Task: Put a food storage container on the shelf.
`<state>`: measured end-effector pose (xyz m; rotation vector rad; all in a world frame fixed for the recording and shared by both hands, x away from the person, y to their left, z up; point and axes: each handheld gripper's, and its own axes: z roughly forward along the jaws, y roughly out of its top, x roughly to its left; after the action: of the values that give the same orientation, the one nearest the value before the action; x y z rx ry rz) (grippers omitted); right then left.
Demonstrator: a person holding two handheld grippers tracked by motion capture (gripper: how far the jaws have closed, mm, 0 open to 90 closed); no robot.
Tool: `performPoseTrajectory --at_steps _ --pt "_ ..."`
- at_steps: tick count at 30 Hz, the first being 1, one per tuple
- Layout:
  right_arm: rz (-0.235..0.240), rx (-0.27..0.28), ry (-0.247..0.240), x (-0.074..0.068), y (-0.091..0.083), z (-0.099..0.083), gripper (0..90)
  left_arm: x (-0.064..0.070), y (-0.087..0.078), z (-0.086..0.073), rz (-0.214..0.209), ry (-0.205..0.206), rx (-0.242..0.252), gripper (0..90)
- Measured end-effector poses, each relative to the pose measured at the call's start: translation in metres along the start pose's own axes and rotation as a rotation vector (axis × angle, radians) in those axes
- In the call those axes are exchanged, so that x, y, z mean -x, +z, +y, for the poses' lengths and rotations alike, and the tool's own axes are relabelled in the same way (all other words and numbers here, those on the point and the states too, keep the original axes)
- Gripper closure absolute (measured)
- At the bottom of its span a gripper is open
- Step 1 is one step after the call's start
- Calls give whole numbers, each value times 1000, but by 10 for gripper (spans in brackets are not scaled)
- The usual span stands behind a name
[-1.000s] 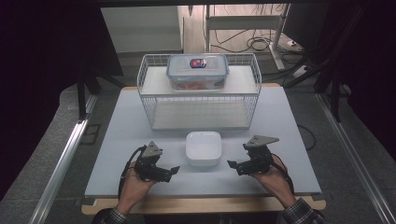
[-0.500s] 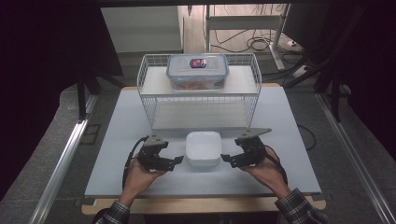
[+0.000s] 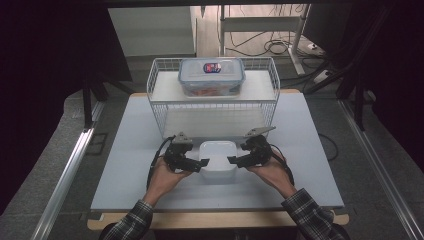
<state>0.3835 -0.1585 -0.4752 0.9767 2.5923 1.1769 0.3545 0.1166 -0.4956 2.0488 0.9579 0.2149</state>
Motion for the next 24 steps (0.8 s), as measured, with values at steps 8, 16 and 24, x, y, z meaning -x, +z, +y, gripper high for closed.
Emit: performPoseTrajectory --at_steps 8,16,24 --pt "131 -40 119 8 10 -4 281 -10 14 -3 -171 -109 -6 151" --pt "156 -50 175 8 -7 -11 520 2 -10 -14 -118 -151 39 485" --pt "54 35 155 -3 -23 -11 746 4 -21 -17 -71 -193 127 730"
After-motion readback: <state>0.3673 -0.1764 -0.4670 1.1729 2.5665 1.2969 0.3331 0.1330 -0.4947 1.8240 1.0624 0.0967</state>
